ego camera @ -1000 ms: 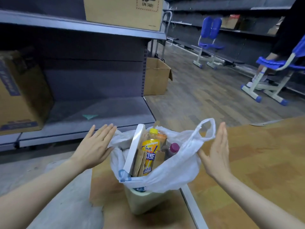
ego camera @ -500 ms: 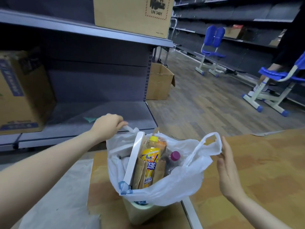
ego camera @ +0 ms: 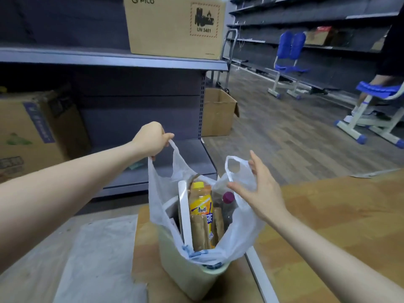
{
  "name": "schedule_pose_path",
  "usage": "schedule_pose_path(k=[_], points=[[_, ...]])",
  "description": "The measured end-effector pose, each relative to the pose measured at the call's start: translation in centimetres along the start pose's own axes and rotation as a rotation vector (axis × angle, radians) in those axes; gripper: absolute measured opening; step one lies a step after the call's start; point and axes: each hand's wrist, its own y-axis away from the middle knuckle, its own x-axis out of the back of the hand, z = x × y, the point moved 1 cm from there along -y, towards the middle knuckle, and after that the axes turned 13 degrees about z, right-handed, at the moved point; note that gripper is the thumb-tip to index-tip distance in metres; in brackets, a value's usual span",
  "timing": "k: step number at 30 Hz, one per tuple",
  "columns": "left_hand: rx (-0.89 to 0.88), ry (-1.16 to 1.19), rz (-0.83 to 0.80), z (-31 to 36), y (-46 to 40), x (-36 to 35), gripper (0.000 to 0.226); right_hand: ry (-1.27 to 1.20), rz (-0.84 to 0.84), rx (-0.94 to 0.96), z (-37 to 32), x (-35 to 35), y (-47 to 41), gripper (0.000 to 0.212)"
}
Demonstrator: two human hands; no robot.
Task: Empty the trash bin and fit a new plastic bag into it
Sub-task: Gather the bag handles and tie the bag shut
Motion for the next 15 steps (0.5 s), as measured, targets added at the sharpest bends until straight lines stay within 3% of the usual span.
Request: schedule_pose_path(k=[2,5,8,12,15], points=[[0.006,0.067,0.039,0.5,0.0,0.6,0.043,0.228,-0.035,0.094,-0.9,-1.1,-0.4,0.111],[0.045,0.189,0.063,0.5,0.4,1.2,0.040,0.505,-0.114,0.201,-1.1,-2.2,-0.4,0.109],[0.067,0.255,0.057,-0.7,1.4,1.6,0.038,0.636,-0.155,0.229,-0.8,-2.7,0.1,0.080],[0.056,0.165,0.045,-3.0,3.3,2.4,0.036,0.632,-0.143,0.183,-0.9,-1.9,0.1,0.046],[-0.003,0.037,0.135,-4.4,4.8,3.4,0.028,0.569,-0.146,0.404,-1.4,-1.1,0.5,0.032]])
